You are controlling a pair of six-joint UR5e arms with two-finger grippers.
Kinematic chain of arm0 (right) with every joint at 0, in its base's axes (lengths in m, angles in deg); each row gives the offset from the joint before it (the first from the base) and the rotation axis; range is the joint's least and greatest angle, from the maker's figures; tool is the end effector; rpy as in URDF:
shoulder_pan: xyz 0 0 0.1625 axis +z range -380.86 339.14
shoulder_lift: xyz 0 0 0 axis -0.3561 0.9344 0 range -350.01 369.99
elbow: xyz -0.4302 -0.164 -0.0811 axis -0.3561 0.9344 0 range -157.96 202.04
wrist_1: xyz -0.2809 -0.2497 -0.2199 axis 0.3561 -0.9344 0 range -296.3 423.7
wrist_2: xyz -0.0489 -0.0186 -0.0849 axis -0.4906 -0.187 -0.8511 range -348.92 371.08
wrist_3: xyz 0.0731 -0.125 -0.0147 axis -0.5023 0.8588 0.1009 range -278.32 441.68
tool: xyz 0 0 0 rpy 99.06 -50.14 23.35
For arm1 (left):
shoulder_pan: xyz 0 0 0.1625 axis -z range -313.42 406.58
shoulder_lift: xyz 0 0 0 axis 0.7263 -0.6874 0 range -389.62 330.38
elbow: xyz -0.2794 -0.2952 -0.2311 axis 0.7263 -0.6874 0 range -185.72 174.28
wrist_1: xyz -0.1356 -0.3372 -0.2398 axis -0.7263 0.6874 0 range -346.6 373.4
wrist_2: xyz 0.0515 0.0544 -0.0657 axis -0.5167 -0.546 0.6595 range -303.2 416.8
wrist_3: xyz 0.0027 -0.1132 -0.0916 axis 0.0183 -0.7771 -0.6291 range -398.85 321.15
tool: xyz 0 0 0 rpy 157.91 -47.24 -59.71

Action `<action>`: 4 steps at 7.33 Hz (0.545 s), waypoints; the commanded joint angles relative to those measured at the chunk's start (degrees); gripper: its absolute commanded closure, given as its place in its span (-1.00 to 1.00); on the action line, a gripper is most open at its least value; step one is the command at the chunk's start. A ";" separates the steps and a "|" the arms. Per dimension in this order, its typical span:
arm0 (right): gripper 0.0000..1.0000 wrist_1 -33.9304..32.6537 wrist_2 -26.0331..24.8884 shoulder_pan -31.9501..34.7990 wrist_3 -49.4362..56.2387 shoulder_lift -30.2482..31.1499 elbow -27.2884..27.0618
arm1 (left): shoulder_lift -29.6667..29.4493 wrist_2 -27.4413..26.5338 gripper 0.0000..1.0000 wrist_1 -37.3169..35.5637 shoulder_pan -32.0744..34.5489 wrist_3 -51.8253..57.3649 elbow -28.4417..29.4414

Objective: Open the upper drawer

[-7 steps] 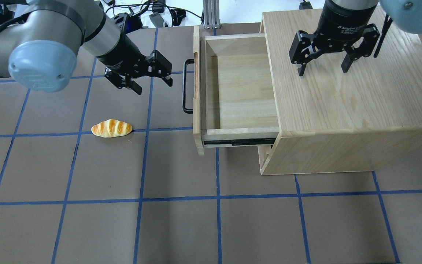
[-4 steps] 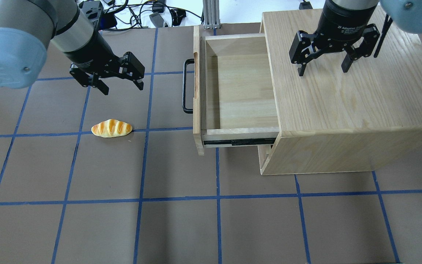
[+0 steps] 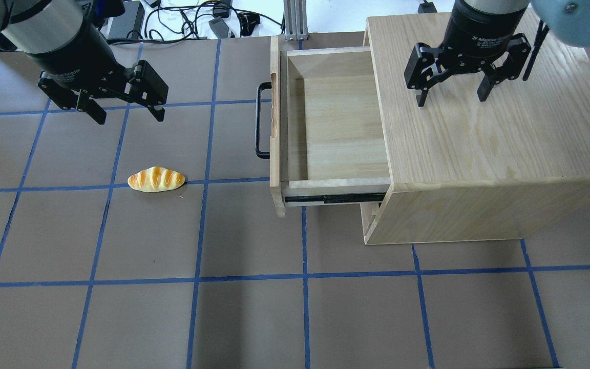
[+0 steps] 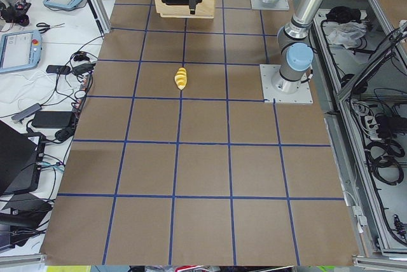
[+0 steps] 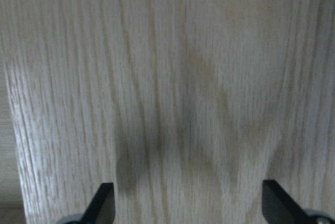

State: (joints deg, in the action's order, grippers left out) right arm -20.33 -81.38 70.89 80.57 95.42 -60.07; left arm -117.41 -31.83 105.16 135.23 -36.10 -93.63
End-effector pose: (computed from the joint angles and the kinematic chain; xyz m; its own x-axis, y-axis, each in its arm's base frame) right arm 0.1436 -0.5399 0.5025 -0.9990 -0.0131 0.0438 -0.0112 0.9989 0.0453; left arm -0.1250 -0.5044 0.5198 -0.9994 0.0256 0.0217 0.0245 0.9987 -0.0455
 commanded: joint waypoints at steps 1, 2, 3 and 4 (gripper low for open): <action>-1.00 0.00 0.00 0.00 0.06 0.00 -0.07 | 0.17 -0.93 -1.00 -0.44 0.03 -0.03 0.19; -1.00 0.00 0.00 0.00 -0.03 0.00 0.02 | 0.25 -0.93 -1.00 -0.62 0.03 -0.03 0.19; -1.00 0.00 0.00 0.00 -0.03 0.00 0.02 | 0.17 -0.93 -1.00 -2.01 0.03 -0.03 0.19; -1.00 0.00 0.00 0.00 -0.03 0.00 0.02 | 0.34 -1.01 -1.00 -2.46 0.03 -0.03 0.19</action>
State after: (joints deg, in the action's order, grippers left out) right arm -20.33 -81.38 70.90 80.55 95.42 -60.07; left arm -117.18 -32.77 103.51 135.26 -36.13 -93.44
